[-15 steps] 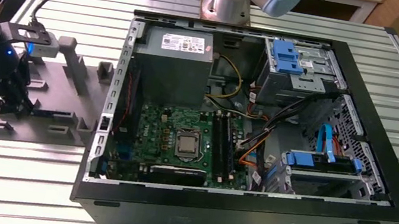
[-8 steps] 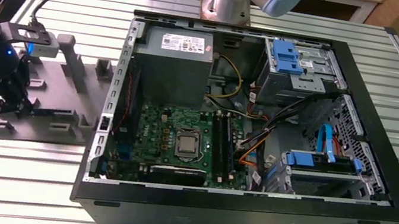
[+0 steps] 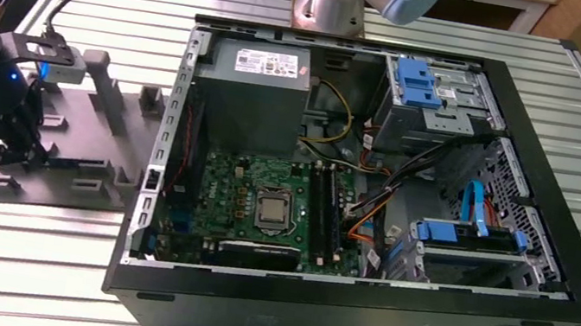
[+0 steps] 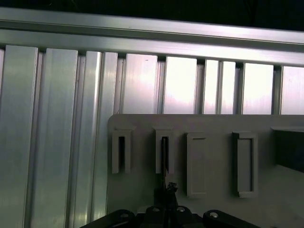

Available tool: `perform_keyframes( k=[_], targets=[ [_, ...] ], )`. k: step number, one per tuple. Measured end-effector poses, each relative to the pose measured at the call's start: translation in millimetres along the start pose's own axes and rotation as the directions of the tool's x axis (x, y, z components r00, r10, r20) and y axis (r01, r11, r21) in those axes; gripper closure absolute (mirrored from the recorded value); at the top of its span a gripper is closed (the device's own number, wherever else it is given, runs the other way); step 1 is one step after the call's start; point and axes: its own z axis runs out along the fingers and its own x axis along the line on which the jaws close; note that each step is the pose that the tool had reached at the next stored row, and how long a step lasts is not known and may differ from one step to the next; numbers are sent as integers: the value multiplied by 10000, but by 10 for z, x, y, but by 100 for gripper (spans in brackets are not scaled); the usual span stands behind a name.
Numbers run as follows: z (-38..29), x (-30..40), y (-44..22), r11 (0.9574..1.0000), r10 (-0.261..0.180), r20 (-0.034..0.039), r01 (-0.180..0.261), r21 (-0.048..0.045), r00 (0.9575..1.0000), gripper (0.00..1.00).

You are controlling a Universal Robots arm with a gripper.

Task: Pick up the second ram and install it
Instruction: 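Pick up the second ram and move it above second insertion slot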

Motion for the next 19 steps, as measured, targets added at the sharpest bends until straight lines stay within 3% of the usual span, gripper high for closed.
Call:
perform_keyframes(
  k=[4,7,19],
  targets=[
    [1,0,0,10000,24,0,-24,1,10000,88],
    [1,0,-1,9996,276,2,-276,11,9996,88],
    [1,0,0,9996,291,3,-291,12,9996,88]
  ],
)
